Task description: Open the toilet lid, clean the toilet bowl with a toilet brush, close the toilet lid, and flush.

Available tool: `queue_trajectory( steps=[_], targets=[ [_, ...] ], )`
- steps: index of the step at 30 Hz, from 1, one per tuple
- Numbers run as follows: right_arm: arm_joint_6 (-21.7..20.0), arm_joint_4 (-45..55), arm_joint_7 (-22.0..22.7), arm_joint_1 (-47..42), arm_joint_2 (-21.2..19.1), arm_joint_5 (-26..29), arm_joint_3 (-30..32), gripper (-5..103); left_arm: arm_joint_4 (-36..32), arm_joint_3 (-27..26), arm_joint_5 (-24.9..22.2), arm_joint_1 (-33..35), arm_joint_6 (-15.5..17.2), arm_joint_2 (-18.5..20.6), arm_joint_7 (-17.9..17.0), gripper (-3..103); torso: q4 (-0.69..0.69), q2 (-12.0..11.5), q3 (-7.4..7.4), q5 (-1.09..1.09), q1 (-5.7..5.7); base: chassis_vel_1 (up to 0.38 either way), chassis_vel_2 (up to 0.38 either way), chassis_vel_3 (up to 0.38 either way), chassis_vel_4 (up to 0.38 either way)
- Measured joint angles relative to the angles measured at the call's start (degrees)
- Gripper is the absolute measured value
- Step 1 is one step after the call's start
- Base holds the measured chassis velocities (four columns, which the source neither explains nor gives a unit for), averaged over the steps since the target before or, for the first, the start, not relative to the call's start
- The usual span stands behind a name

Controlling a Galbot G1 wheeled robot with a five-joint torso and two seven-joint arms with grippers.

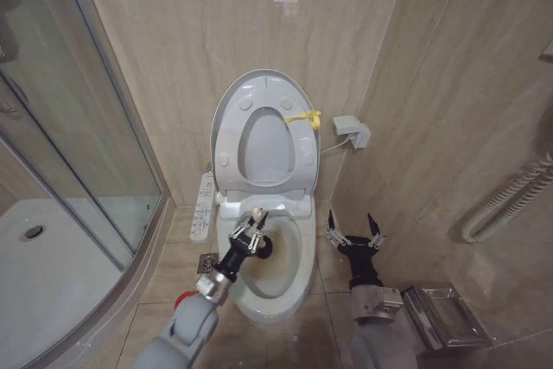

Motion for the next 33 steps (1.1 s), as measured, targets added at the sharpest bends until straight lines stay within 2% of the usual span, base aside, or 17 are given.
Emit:
queue_trajectory(
  steps=[2, 4, 10, 17, 23, 25, 33],
  targets=[
    [0.0, 0.0, 0.0, 0.0, 0.0, 0.0, 0.0, 100, -2.9, -1.1, 0.0, 1.5, 0.6, 1.6, -0.8, 17, -0.01, 0.0, 0.0, 0.0, 0.0, 0.0, 0.0, 0.0, 0.0],
    [0.0, 0.0, 0.0, 0.0, 0.0, 0.0, 0.0, 100, -11.0, -6.2, -0.3, 8.3, 2.3, 4.5, -3.6, 17, -0.01, 0.0, 0.0, 0.0, 0.0, 0.0, 0.0, 0.0, 0.0],
    [0.0, 0.0, 0.0, 0.0, 0.0, 0.0, 0.0, 100, -15.6, -12.2, -0.2, 14.3, 2.6, 4.5, -4.7, 17, -0.01, 0.0, 0.0, 0.0, 0.0, 0.0, 0.0, 0.0, 0.0],
    [0.0, 0.0, 0.0, 0.0, 0.0, 0.0, 0.0, 100, -20.0, -20.3, -0.4, 22.6, 1.3, 3.8, -5.0, 17, -0.01, 0.0, 0.0, 0.01, 0.0, 0.0, 0.0, 0.0, 0.0],
    [0.0, 0.0, 0.0, 0.0, 0.0, 0.0, 0.0, 100, -21.4, -25.7, -1.2, 28.0, 0.0, 2.1, -5.5, 17, 0.0, 0.0, 0.0, 0.01, 0.0, 0.0, 0.0, 0.0, 0.0],
    [0.0, 0.0, 0.0, 0.0, 0.0, 0.0, 0.0, 100, -20.9, -28.2, -1.3, 30.2, -1.6, 1.8, -5.9, 17, -0.01, 0.0, 0.0, 0.01, 0.0, 0.0, 0.0, 0.0, 0.0],
    [0.0, 0.0, 0.0, 0.0, 0.0, 0.0, 0.0, 100, -16.3, -31.0, -1.3, 31.2, -4.4, 0.6, -8.2, 17, -0.01, 0.0, 0.0, 0.01, 0.0, 0.0, 0.0, 0.0, 0.0]
  ],
)
